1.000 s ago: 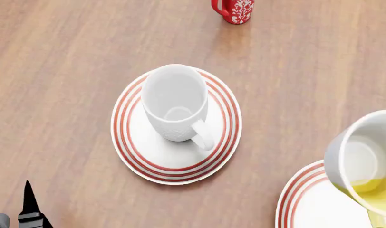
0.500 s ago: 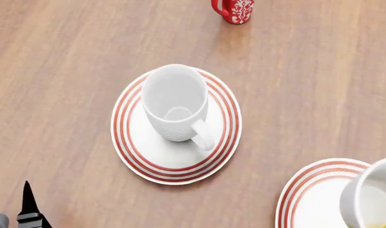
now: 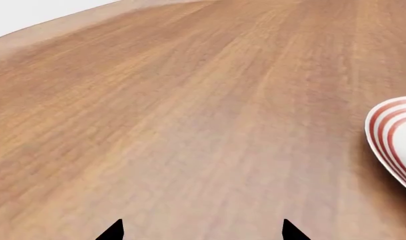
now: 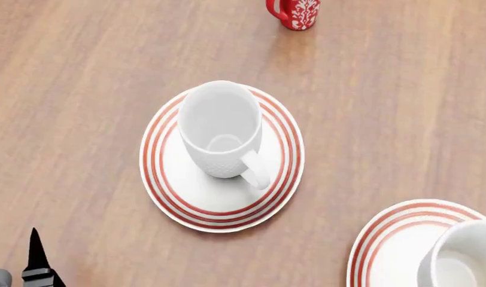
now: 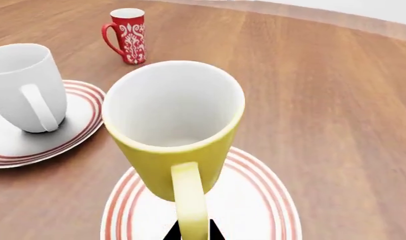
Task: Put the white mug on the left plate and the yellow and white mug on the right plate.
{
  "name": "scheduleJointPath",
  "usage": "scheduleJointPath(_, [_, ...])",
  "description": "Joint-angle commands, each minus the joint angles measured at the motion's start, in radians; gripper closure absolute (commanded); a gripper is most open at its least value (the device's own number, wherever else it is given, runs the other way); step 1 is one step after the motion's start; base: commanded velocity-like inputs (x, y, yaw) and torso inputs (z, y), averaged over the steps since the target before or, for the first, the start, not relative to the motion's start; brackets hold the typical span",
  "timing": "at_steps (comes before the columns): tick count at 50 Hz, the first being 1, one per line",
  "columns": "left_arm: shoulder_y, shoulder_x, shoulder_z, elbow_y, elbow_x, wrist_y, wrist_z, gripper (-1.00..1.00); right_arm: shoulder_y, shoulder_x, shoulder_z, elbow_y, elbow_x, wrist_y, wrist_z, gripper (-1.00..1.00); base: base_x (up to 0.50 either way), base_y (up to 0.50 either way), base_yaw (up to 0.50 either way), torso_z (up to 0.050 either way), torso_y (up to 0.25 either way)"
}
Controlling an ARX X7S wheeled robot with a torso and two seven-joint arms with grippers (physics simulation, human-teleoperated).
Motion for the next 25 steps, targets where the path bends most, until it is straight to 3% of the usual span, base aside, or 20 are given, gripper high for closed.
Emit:
scheduleJointPath(1, [0.013,0.017,-0.017,0.02,-0.004,0.008,0.049,-1.0,0.069,0.001,-0.029,0.089,-0.05,0.013,-0.017,1.0,0.0,0.0,0.0,0.0,0.0])
scheduleJointPath(25, [0.014,0.014,-0.013,0.019,-0.006,0.011,0.048,-1.0,0.113,0.015,-0.05,0.206,-0.05,-0.008,-0.013,1.0,0.0,0.0,0.0,0.0,0.0])
